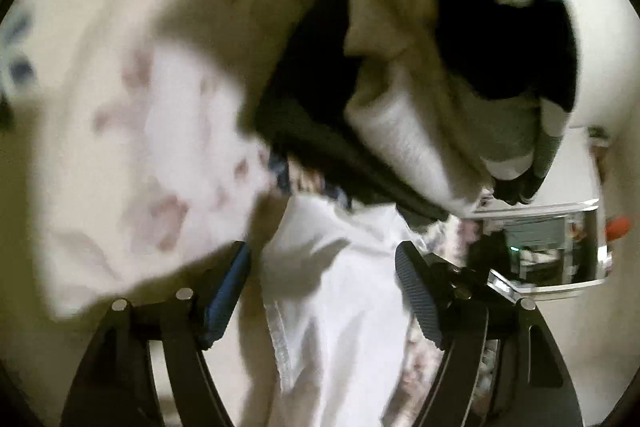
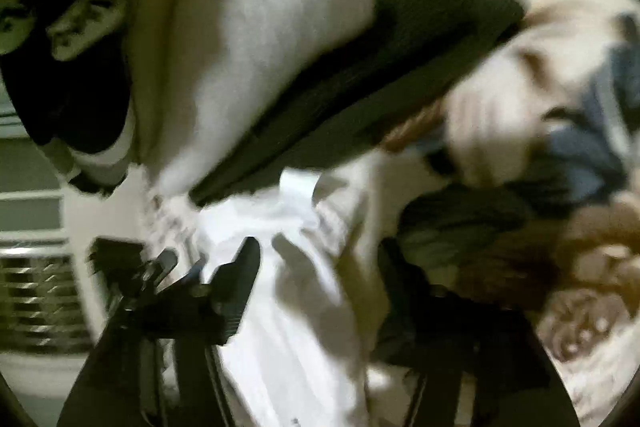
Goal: Fold small clothes
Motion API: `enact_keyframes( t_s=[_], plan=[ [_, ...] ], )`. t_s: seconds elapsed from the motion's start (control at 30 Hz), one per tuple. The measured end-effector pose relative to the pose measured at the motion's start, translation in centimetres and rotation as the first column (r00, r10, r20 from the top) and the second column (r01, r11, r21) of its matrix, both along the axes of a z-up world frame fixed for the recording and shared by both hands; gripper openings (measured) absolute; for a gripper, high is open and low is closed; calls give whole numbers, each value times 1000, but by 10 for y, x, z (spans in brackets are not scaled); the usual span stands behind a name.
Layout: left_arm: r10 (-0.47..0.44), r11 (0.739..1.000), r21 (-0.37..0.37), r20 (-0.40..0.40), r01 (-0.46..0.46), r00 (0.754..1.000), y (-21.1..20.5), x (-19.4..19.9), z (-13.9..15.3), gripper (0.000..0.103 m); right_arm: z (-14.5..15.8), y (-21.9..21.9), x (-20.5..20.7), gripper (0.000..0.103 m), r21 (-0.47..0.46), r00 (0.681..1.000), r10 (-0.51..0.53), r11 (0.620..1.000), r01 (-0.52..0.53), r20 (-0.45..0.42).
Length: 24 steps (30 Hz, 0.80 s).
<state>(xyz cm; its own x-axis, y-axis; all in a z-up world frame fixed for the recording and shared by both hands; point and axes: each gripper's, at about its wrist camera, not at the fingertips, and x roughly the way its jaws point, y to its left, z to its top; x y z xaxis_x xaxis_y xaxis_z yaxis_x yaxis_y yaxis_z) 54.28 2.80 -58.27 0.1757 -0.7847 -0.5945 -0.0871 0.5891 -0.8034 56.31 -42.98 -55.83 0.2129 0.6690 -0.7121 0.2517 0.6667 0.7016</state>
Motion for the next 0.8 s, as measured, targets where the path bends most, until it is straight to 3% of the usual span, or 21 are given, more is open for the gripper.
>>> enact_keyframes(
  t_s=[0.17, 0.23, 0.27, 0.3, 0.33, 0.37, 0.57, 0.7, 0.8],
  plan=[
    [-47, 998, 34, 46, 45, 998, -30, 9, -3, 73, -11, 19, 11, 64, 26, 996, 87, 996, -88, 26],
    [-73, 995, 68, 90, 67, 993, -44, 10, 6, 72, -9, 32, 17, 56, 16, 992, 117, 993, -118, 49],
    [-95, 991, 100, 115, 84, 989, -52, 9, 10, 58, -8, 37, 19, 37, 1, 991, 126, 992, -126, 56],
    [-141, 981, 153, 145, 118, 979, -63, 8, 17, 17, -6, 44, 20, 17, -33, 989, 134, 991, -132, 62],
    [-166, 975, 170, 150, 140, 975, -69, 8, 18, 8, -4, 46, 20, 14, -61, 989, 134, 990, -130, 70],
    [-182, 971, 183, 160, 151, 970, -72, 6, 23, 8, 1, 48, 19, 6, -84, 987, 132, 989, -124, 90],
    [-171, 976, 171, 224, 134, 959, -58, -17, 61, 8, 40, 58, 0, 5, -134, 967, 170, 980, -146, 192],
    [-172, 974, 190, 289, 120, 942, -46, -55, 101, 8, 76, 77, -22, 5, -169, 935, 235, 966, -195, 266],
    [-157, 978, 176, 294, 108, 943, -31, -89, 122, 14, 102, 88, -51, 5, -177, 909, 272, 958, -225, 317]
  ],
)
